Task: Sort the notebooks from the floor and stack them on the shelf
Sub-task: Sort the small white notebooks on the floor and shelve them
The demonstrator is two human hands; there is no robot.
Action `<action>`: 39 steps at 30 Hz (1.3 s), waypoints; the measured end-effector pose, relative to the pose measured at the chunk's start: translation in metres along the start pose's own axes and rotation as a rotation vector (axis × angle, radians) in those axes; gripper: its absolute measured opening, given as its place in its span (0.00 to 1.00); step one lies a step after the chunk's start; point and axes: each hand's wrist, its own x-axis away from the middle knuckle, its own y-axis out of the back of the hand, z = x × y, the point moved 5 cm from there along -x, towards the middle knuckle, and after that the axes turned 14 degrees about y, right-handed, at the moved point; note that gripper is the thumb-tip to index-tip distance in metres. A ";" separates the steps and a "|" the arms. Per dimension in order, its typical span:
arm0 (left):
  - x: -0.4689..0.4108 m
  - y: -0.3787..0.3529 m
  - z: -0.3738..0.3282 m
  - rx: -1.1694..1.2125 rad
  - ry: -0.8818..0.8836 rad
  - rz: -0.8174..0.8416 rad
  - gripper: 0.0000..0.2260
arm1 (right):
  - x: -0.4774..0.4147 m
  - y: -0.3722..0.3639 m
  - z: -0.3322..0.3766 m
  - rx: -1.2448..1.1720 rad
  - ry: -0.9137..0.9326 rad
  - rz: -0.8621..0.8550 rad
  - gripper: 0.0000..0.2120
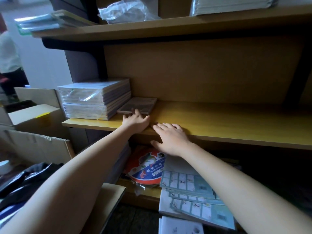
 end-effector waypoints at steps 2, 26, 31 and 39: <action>-0.008 -0.001 0.003 -0.035 -0.013 0.018 0.36 | 0.003 -0.002 0.001 0.002 0.005 -0.011 0.32; -0.018 -0.011 -0.009 -0.312 -0.339 0.039 0.22 | 0.012 -0.009 0.005 -0.050 0.000 -0.030 0.36; 0.010 0.004 -0.010 -0.022 -0.250 0.078 0.22 | 0.052 0.004 0.012 -0.163 0.149 -0.199 0.21; 0.191 -0.021 -0.025 0.007 -0.918 -0.367 0.16 | 0.188 -0.094 -0.016 -0.414 -0.312 0.110 0.06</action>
